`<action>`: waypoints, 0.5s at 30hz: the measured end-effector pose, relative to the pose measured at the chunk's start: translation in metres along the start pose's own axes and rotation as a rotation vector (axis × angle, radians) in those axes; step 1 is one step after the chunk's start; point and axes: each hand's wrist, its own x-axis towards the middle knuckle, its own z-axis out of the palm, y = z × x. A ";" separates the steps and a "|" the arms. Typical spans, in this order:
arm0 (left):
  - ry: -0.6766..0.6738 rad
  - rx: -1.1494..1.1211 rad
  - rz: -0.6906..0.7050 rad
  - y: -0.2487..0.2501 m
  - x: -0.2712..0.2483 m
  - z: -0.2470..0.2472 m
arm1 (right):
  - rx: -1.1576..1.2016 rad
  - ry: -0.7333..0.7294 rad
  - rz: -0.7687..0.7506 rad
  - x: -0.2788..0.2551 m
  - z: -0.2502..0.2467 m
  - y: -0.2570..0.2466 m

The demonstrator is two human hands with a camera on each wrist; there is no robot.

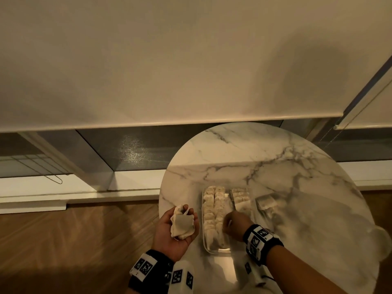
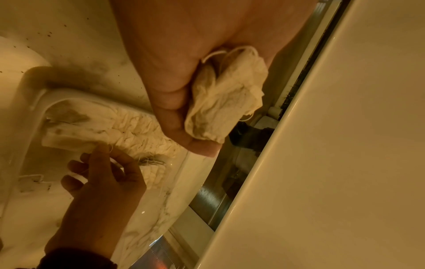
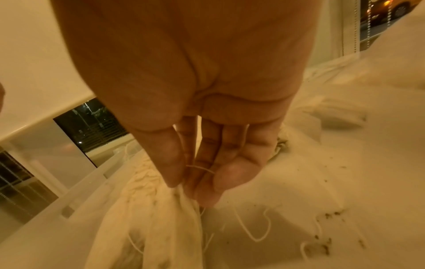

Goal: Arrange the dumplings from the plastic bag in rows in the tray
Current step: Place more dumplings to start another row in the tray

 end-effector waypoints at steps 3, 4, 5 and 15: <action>0.010 0.034 -0.009 -0.004 0.002 0.005 | 0.058 0.020 -0.017 -0.003 -0.001 0.003; 0.010 0.045 -0.014 -0.005 0.003 0.006 | 0.073 0.037 -0.016 -0.005 -0.002 0.005; 0.008 0.054 -0.019 -0.006 0.003 0.007 | 0.086 0.061 -0.012 -0.006 -0.003 0.007; 0.036 0.079 -0.026 -0.019 0.006 0.022 | 0.414 0.296 -0.344 -0.068 -0.040 -0.021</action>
